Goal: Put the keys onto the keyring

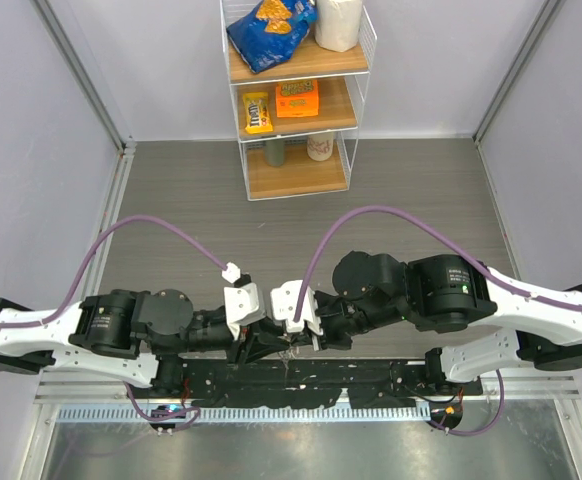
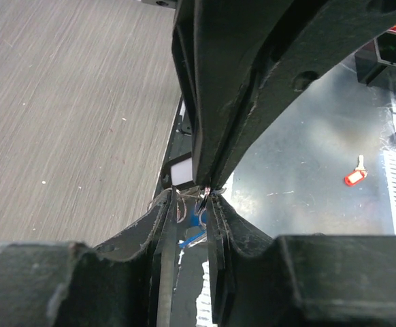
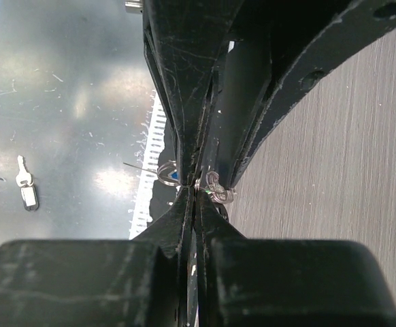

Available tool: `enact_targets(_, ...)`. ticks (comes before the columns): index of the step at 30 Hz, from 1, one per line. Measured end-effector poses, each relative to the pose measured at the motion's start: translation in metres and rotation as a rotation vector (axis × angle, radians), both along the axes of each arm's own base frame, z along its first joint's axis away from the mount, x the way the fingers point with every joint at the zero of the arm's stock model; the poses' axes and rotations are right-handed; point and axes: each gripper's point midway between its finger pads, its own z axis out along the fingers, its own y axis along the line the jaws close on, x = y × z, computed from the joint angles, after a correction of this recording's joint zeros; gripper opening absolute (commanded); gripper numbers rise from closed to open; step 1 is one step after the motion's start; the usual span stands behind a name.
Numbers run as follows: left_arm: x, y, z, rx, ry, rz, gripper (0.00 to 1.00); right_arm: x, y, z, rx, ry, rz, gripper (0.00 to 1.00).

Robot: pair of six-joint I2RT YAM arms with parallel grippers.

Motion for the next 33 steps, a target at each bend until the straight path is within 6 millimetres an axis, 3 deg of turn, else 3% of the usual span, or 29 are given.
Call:
enact_targets(9, 0.006, 0.005, -0.012, 0.054, -0.011, 0.03, 0.31, -0.003, 0.002, 0.003, 0.012, 0.0, 0.009, 0.06)
enact_targets(17, 0.006, 0.01, -0.008, 0.04, -0.011, 0.032, 0.31, -0.004, 0.004, 0.005, 0.024, 0.002, 0.009, 0.05)
enact_targets(33, -0.01, 0.012, -0.002, -0.019, -0.002, -0.073, 0.31, -0.007, 0.015, 0.011, 0.066, 0.014, 0.013, 0.05)
